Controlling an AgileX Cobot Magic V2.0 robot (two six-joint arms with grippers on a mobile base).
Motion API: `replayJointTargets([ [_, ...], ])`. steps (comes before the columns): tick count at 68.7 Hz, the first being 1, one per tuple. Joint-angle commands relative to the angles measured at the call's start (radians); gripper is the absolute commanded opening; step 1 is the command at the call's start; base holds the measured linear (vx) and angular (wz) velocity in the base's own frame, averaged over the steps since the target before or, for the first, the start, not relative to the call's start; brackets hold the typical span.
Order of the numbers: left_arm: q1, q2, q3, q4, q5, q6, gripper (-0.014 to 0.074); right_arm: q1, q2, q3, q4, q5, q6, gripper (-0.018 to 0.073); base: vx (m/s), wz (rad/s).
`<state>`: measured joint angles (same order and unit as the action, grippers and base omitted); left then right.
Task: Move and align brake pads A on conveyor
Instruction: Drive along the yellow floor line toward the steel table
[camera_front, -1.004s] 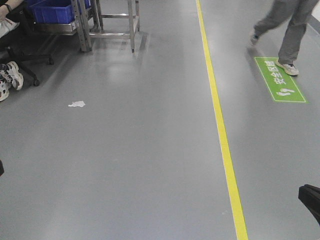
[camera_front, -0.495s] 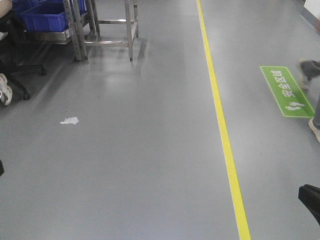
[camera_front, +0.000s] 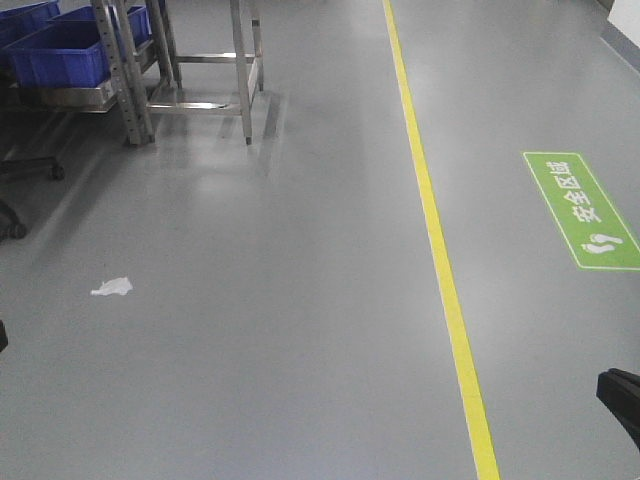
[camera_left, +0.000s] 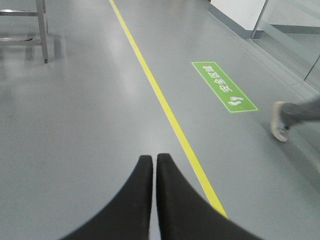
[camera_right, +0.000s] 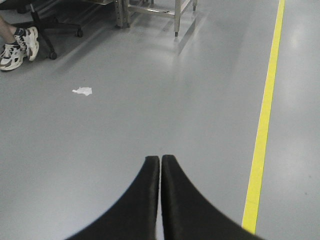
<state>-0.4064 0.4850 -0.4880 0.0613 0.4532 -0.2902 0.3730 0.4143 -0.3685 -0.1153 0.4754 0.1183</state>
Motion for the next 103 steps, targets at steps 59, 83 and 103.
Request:
replayJointTargets([
  [59,-0.004,0.005,-0.029,0.001,-0.07,-0.008,-0.0006,-0.004,0.009,-0.027,-0.01,-0.069,-0.007,-0.001,0.5,-0.04],
  [83,-0.004,0.005,-0.029,0.001,-0.07,-0.008,-0.0006,-0.004,0.009,-0.027,-0.01,-0.069,-0.007,-0.001,0.53,-0.07],
  [103,-0.004,0.005,-0.029,0.001,-0.07,-0.008,-0.0006,-0.004,0.009,-0.027,-0.01,-0.071,-0.007,-0.001,0.52,-0.12],
])
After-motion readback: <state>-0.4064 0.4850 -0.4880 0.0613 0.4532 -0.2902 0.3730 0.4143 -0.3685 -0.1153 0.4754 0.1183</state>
